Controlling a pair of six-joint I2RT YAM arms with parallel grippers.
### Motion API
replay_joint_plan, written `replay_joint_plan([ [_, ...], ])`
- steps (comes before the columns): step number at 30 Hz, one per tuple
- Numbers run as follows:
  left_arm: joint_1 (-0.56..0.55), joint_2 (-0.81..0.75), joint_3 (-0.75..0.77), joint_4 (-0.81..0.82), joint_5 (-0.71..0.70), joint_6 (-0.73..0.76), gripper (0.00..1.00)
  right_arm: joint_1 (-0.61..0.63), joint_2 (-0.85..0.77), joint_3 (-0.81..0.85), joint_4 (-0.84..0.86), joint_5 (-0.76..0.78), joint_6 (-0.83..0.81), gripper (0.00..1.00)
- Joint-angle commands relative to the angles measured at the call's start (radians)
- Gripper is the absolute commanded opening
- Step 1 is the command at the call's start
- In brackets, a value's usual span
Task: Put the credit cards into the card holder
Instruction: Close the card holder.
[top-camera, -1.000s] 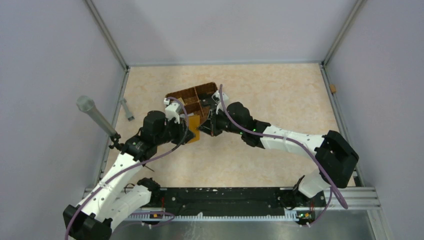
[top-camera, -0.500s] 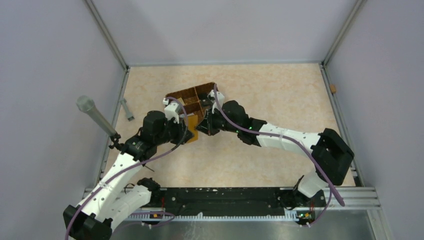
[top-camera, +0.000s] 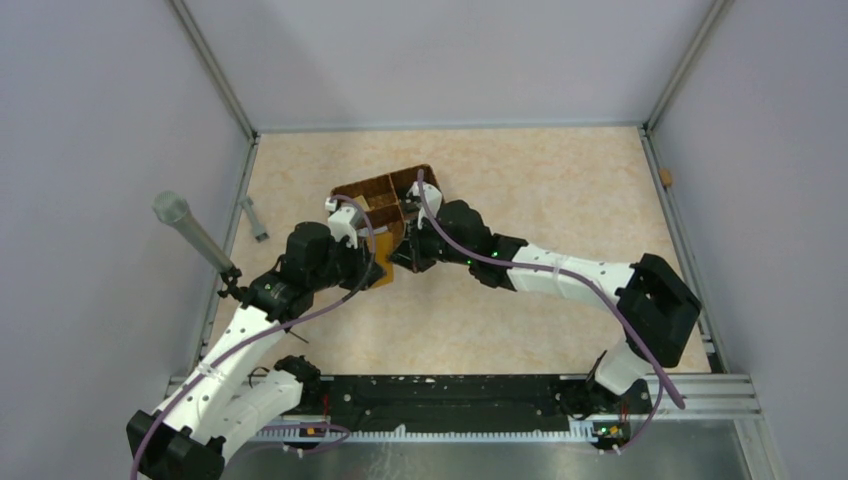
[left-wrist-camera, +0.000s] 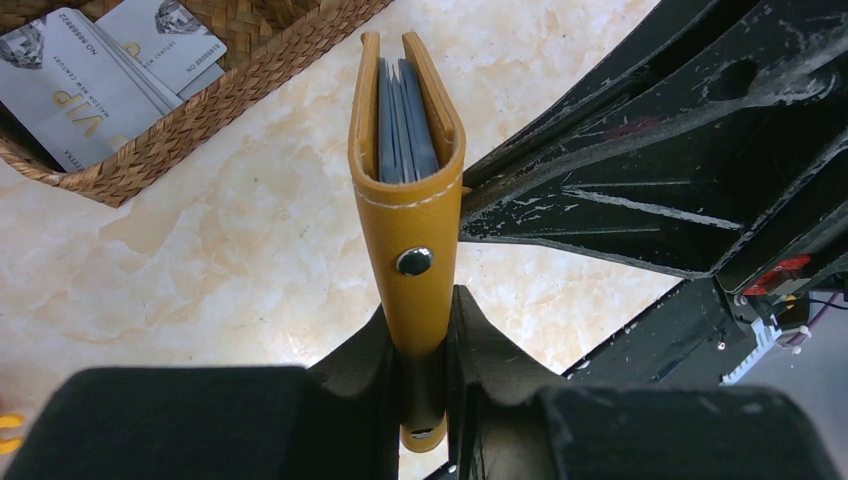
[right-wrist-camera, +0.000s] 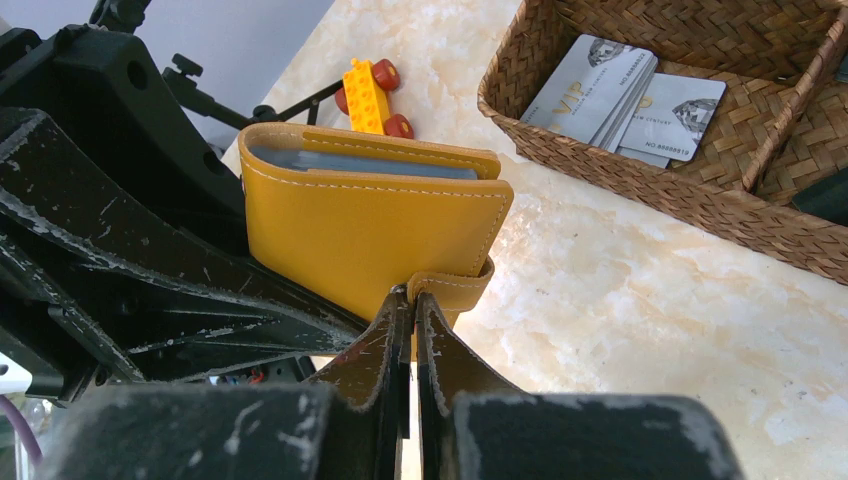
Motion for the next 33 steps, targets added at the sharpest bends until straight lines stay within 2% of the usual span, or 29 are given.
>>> replay_joint_plan([
  [1, -0.015, 0.0, 0.022, 0.119, 0.123, -0.001, 0.0, 0.049, 0.023, 0.076, 0.068, -0.088, -0.012, 0.0],
  [15, -0.016, 0.01, 0.022, 0.118, 0.132, -0.001, 0.0, 0.05, 0.005, 0.067, 0.107, -0.079, 0.012, 0.2],
  [25, -0.016, 0.016, 0.022, 0.116, 0.133, -0.001, 0.0, 0.022, -0.025, 0.023, 0.165, -0.086, 0.094, 0.25],
  [33, -0.016, 0.025, 0.023, 0.114, 0.135, -0.001, 0.0, 0.003, -0.027, 0.018, 0.15, -0.106, 0.144, 0.25],
])
